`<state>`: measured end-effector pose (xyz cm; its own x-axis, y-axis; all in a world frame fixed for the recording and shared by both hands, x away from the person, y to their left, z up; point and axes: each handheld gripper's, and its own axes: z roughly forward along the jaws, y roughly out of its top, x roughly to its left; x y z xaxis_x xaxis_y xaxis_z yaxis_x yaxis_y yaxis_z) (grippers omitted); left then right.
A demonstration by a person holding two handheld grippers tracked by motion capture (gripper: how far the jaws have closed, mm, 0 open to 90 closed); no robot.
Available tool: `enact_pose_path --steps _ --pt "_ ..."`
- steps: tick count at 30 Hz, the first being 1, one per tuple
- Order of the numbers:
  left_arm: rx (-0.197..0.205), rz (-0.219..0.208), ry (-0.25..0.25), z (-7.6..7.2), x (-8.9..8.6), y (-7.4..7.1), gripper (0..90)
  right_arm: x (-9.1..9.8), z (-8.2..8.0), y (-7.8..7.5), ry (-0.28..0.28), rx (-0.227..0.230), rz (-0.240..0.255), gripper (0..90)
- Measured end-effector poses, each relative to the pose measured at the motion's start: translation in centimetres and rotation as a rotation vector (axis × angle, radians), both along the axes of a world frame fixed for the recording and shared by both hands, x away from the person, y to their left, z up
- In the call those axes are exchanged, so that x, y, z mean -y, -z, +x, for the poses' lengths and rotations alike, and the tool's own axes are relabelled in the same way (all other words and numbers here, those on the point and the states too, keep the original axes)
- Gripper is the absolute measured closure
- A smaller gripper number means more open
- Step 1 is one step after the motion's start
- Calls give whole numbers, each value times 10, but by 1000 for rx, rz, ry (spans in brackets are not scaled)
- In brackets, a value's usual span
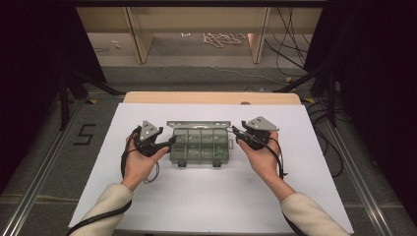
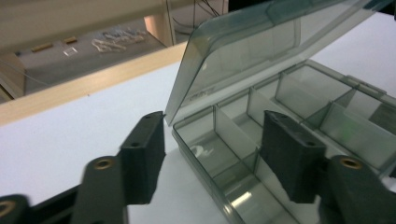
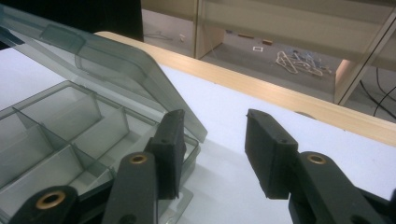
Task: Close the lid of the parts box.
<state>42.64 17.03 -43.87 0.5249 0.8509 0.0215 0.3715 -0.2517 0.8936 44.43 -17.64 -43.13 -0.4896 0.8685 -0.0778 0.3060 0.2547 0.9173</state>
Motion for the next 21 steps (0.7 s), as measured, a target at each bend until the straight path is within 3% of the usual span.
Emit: enact_pose_path --steps 2,6,9,21 --pt "-5 11 10 2 -3 -3 375 2 1 -2 5 -2 1 616" --pt "14 18 12 1 -9 -10 730 5 5 -6 -12 -9 14 799" --pt "34 9 -10 2 -11 -17 900 4 7 -10 -16 -7 8 897" --pt "63 -17 -14 13 -14 -42 900 -8 15 -26 -65 -11 4 900"
